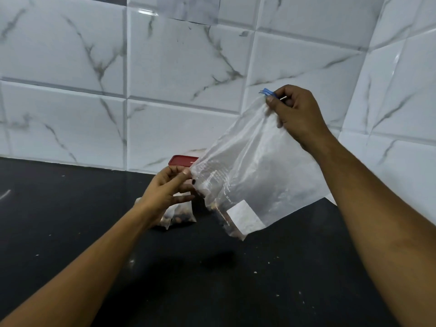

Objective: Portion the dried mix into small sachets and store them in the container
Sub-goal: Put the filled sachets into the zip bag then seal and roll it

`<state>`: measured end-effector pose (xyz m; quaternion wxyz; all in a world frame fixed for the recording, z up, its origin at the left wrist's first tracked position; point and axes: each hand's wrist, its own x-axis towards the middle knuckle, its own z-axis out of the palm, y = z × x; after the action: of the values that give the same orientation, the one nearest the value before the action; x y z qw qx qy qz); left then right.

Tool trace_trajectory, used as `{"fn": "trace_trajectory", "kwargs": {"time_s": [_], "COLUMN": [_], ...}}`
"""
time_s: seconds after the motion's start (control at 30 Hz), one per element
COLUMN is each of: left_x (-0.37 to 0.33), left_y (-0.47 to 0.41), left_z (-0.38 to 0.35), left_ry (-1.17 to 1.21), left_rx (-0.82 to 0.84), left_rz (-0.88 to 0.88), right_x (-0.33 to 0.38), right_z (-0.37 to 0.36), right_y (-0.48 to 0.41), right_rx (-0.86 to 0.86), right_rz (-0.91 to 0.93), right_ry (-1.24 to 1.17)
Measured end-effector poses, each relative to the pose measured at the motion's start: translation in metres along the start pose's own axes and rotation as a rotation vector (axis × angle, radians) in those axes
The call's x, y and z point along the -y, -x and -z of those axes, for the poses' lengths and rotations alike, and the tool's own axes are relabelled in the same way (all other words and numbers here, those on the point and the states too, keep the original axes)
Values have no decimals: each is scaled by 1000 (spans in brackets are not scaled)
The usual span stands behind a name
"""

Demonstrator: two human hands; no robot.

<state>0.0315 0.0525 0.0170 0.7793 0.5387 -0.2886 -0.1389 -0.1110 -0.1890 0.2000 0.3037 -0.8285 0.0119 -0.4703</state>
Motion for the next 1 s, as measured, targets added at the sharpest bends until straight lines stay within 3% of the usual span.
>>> {"fn": "trace_trajectory", "kwargs": {"time_s": [0.17, 0.37, 0.5, 0.6, 0.77, 1.0], "left_x": [9, 7, -1, -8, -6, -3], "left_y": [4, 1, 2, 1, 1, 8], "left_z": [-4, 4, -1, -1, -3, 15], "left_ry": [-155, 34, -335, -356, -485, -386], "left_rx": [-20, 52, 89, 227, 246, 189], "left_rz": [-19, 75, -51, 27, 49, 28], "right_x": [5, 2, -4, -2, 3, -4], "right_z": [4, 15, 14, 14, 8, 7], "right_y": [-2, -2, 1, 1, 7, 9], "right_rx": [71, 104, 90, 53, 135, 144], "right_rz": [44, 75, 85, 87, 115, 106], "right_ry": [22, 115, 188, 193, 225, 251]}}
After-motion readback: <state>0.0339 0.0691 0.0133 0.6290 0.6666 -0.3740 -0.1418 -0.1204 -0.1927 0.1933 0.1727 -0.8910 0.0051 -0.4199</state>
